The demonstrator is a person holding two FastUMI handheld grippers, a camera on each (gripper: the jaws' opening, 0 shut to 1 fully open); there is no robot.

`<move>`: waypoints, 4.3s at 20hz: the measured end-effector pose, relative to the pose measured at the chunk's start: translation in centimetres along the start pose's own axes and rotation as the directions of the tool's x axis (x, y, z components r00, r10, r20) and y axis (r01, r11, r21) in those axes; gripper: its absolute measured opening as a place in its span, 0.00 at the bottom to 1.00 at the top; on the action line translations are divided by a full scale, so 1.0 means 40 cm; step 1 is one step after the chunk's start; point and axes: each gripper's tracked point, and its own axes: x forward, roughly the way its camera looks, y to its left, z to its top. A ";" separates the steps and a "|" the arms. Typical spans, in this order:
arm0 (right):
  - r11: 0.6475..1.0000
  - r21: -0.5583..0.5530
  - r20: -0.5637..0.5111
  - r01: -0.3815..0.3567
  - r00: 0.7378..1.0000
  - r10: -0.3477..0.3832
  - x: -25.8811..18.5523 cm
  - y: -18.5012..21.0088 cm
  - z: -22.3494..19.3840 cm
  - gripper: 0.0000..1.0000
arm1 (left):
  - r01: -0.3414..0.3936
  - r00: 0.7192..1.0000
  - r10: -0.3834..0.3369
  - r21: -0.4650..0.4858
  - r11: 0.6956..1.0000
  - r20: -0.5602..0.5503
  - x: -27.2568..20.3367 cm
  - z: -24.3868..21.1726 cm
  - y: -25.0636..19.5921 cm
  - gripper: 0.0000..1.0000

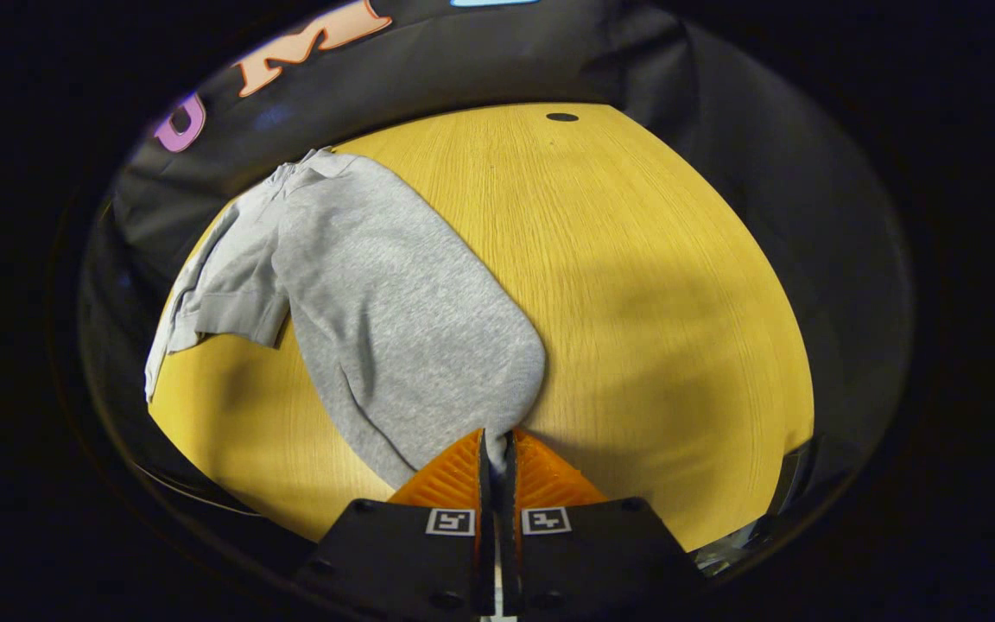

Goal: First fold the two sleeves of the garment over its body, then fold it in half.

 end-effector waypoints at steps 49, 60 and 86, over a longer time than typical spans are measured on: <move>0.914 -0.141 0.332 -0.380 0.852 0.406 -0.021 1.187 0.765 0.05 | -0.494 0.865 0.492 0.007 0.870 -0.102 -0.184 -0.179 1.015 0.99; 0.892 -0.221 0.213 -0.395 0.873 0.439 0.137 1.453 0.698 0.05 | -0.575 0.808 0.574 0.035 0.817 -0.134 -0.270 -0.236 1.170 0.99; 0.839 -0.325 0.284 -0.437 0.801 0.528 0.045 1.505 0.689 0.94 | -0.558 0.716 0.511 0.051 0.828 -0.476 -0.374 -0.637 1.129 0.95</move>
